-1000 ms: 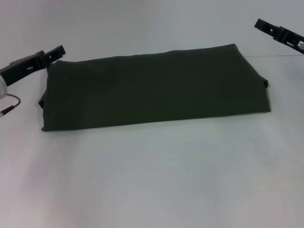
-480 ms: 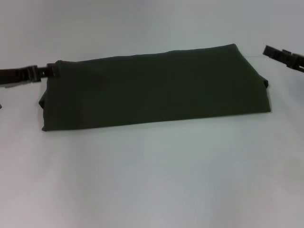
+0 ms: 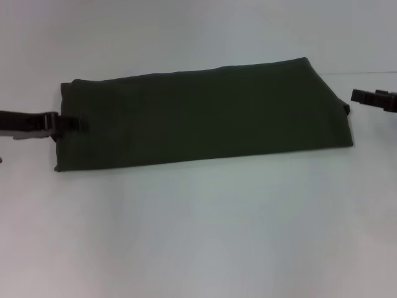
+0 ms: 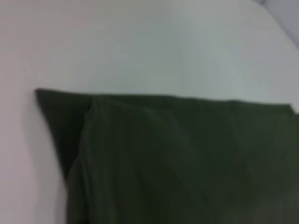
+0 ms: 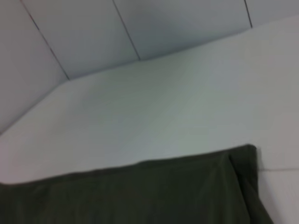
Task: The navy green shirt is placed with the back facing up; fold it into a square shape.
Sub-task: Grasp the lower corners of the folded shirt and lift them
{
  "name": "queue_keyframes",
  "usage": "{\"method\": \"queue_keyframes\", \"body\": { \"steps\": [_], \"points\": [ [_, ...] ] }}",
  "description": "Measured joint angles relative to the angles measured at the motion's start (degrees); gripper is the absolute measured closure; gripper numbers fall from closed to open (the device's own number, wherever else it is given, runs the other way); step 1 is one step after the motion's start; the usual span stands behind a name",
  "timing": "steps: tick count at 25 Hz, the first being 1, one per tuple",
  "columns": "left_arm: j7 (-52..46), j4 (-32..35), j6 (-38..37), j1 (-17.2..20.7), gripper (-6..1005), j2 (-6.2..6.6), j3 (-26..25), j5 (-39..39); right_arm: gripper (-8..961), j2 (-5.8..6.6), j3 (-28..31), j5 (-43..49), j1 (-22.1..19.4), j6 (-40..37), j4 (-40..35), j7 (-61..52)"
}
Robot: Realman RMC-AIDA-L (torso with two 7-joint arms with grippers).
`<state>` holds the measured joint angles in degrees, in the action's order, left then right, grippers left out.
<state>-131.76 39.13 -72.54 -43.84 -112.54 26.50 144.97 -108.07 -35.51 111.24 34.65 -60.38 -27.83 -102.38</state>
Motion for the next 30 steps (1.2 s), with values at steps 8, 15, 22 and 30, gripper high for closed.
{"method": "queue_keyframes", "body": {
  "steps": [8, 15, 22, 30],
  "points": [
    [-1.61, -0.09, 2.39, 0.03, 287, -0.35, 0.60, 4.77, 177, 0.02, -0.04, 1.73, -0.26, -0.69, -0.30, -0.73],
    [-3.11, -0.75, 5.71, -0.41, 289, -0.82, 2.06, 6.54, 177, -0.31, -0.09, 1.78, 0.00, -0.33, -0.30, -0.05],
    [-3.10, -3.68, 12.23, -0.48, 291, -1.60, 6.64, 6.59, 177, -0.58, -0.09, 1.79, 0.29, -0.21, -0.30, 0.24],
    [-3.13, -3.95, 12.27, -0.50, 293, -1.82, 7.28, 6.63, 178, -0.75, -0.08, 1.79, 0.79, -0.27, -0.30, 0.13]
  ]
}}
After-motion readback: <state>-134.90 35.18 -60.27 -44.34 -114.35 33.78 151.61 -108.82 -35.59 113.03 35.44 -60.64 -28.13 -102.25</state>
